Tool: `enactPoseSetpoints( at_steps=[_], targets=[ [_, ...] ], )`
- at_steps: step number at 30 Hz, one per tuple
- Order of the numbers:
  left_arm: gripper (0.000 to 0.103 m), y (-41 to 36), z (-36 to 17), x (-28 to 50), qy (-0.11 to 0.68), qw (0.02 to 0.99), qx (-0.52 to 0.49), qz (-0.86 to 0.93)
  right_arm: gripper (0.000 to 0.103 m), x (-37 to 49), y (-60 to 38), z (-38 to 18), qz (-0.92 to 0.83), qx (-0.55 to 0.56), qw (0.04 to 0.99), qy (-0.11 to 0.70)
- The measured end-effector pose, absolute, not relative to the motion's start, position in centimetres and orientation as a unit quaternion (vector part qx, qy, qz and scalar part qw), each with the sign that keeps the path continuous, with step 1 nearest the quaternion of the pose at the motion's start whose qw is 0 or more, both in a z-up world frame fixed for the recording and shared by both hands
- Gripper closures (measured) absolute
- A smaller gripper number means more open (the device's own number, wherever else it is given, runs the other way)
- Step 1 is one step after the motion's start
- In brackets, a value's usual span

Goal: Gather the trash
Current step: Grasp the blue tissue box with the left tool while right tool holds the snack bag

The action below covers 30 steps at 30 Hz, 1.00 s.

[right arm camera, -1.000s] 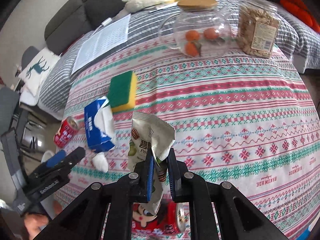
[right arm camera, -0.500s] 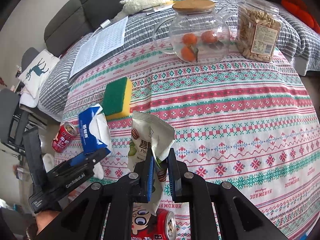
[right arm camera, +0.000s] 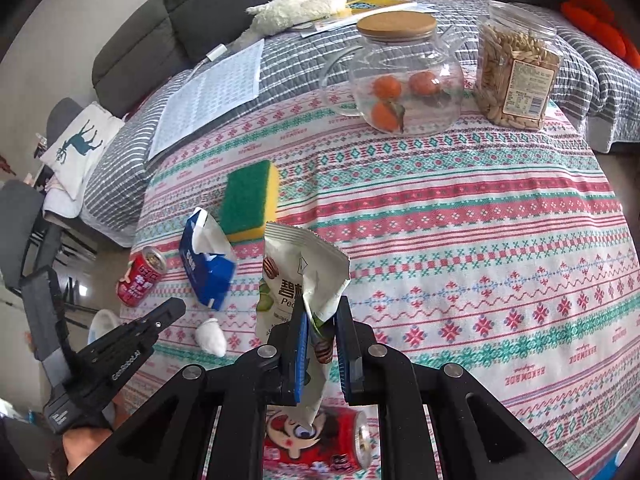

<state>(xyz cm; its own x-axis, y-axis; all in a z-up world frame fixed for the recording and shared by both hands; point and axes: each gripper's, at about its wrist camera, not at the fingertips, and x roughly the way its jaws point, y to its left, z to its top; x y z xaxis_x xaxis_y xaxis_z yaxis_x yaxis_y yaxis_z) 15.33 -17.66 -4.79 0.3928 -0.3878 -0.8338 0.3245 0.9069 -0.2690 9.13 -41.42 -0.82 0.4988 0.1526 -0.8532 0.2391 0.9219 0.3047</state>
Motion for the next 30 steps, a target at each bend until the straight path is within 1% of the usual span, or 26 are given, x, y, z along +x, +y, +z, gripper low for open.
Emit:
enactPoseSetpoints(
  at_steps=[1,2,4,5,6,11,13,16,17,19,21,22,23,24,30],
  targets=[
    [0.102,-17.5,-4.7,15.3,0.507,0.835,-0.031,-0.212,0.089,9.1,-41.2,-0.7,-0.026,0.196,0.844,0.499],
    [0.099,-17.4,-4.6,15.4,0.509,0.834,-0.034,-0.211,0.089,8.9,-41.0,-0.6,-0.024,0.198,0.844,0.498],
    [0.065,-17.0,-4.7,16.0,0.522,0.828,-0.058,-0.197,0.089,8.8,-40.8,-0.6,-0.022,0.201,0.844,0.496],
    [0.029,-16.8,-4.8,16.2,0.523,0.828,-0.074,-0.187,0.089,8.7,-40.7,-0.7,-0.023,0.202,0.844,0.496],
    [0.02,-16.7,-4.8,16.4,0.519,0.831,-0.09,-0.178,0.089,8.7,-40.7,-0.8,-0.024,0.203,0.844,0.497],
    [0.02,-18.2,-5.5,18.8,0.535,0.824,-0.11,-0.153,0.089,9.1,-41.8,-1.3,-0.036,0.212,0.84,0.497],
    [0.023,-18.3,-6.0,20.0,0.535,0.824,-0.125,-0.136,0.089,9.3,-42.3,-1.5,-0.039,0.217,0.839,0.498],
    [0.034,-18.3,-7.1,21.5,0.539,0.822,-0.134,-0.123,0.089,9.6,-43.1,-1.8,-0.041,0.22,0.837,0.5],
    [0.04,-18.4,-7.4,21.7,0.541,0.822,-0.133,-0.121,0.089,9.6,-43.3,-1.9,-0.043,0.219,0.836,0.501],
    [0.05,-18.2,-7.9,22.1,0.541,0.819,-0.143,-0.125,0.089,9.8,-43.6,-2.2,-0.045,0.217,0.835,0.504],
    [0.075,-17.9,-7.9,22.2,0.541,0.82,-0.142,-0.12,0.089,9.8,-43.8,-2.4,-0.046,0.215,0.834,0.507],
    [0.081,-17.7,-7.9,22.2,0.54,0.821,-0.14,-0.121,0.089,9.9,-43.9,-2.4,-0.047,0.213,0.833,0.508],
    [0.096,-17.4,-7.6,22.1,0.538,0.822,-0.139,-0.122,0.089,9.9,-44.0,-2.3,-0.047,0.213,0.833,0.508],
    [0.102,-17.3,-7.4,22.0,0.539,0.822,-0.134,-0.126,0.089,9.8,-44.0,-2.2,-0.047,0.213,0.834,0.507],
    [0.102,-15.7,-6.0,21.3,0.532,0.826,-0.131,-0.134,0.089,9.4,-43.0,-1.2,-0.039,0.212,0.839,0.499]
  ],
)
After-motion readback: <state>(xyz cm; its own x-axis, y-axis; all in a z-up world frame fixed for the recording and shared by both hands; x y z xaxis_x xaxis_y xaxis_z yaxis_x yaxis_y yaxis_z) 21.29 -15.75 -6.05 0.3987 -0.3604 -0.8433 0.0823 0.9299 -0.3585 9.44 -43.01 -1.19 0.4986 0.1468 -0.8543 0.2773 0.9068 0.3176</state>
